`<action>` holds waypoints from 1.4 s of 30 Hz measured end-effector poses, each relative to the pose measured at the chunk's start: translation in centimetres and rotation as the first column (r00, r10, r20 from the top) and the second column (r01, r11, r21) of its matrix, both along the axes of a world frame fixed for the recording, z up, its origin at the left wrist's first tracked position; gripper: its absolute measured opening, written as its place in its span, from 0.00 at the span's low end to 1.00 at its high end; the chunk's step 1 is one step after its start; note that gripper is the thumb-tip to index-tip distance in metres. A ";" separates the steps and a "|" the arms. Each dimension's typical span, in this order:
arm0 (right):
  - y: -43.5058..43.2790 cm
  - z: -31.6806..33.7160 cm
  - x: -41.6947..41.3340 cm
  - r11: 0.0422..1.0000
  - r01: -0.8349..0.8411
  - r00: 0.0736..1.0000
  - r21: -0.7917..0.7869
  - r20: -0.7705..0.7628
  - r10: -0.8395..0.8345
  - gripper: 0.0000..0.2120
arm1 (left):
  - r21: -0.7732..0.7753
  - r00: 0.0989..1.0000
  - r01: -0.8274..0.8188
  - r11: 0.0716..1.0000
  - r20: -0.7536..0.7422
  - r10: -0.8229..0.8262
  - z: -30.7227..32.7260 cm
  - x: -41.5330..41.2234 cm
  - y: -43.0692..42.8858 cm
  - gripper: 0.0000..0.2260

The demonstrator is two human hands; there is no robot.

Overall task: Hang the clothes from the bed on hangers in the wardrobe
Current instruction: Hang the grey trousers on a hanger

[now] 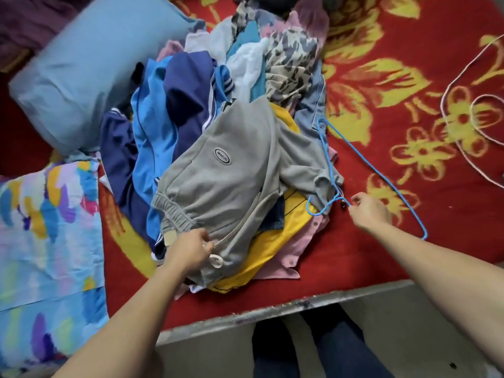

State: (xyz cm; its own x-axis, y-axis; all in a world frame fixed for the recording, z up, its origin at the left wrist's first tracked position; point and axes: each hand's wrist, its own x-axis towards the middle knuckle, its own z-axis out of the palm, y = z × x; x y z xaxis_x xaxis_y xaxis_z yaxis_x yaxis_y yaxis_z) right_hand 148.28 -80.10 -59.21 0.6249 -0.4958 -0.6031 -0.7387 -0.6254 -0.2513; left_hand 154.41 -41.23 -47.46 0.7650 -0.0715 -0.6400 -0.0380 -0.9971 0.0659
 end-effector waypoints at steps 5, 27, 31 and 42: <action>8.2 4.0 -0.2 0.990 -0.132 0.982 0.047 0.143 0.124 0.11 | 0.073 0.999 -0.007 0.997 0.045 0.004 1.0 2.1 5.7 0.09; 33.8 1.2 -3.2 0.954 -0.300 0.954 -0.012 -0.002 0.300 0.18 | 0.091 0.772 0.584 0.806 0.245 -0.587 -7.8 7.6 13.6 0.10; 29.0 5.6 -7.6 0.957 -0.230 0.972 -0.178 -0.095 0.216 0.14 | 0.058 0.796 0.574 0.816 0.191 -0.574 -4.2 3.2 15.9 0.12; 23.1 18.2 -14.7 0.923 0.306 0.903 0.235 0.237 -0.360 0.13 | -0.130 0.906 0.259 0.957 0.375 -0.195 10.0 -8.0 17.7 0.12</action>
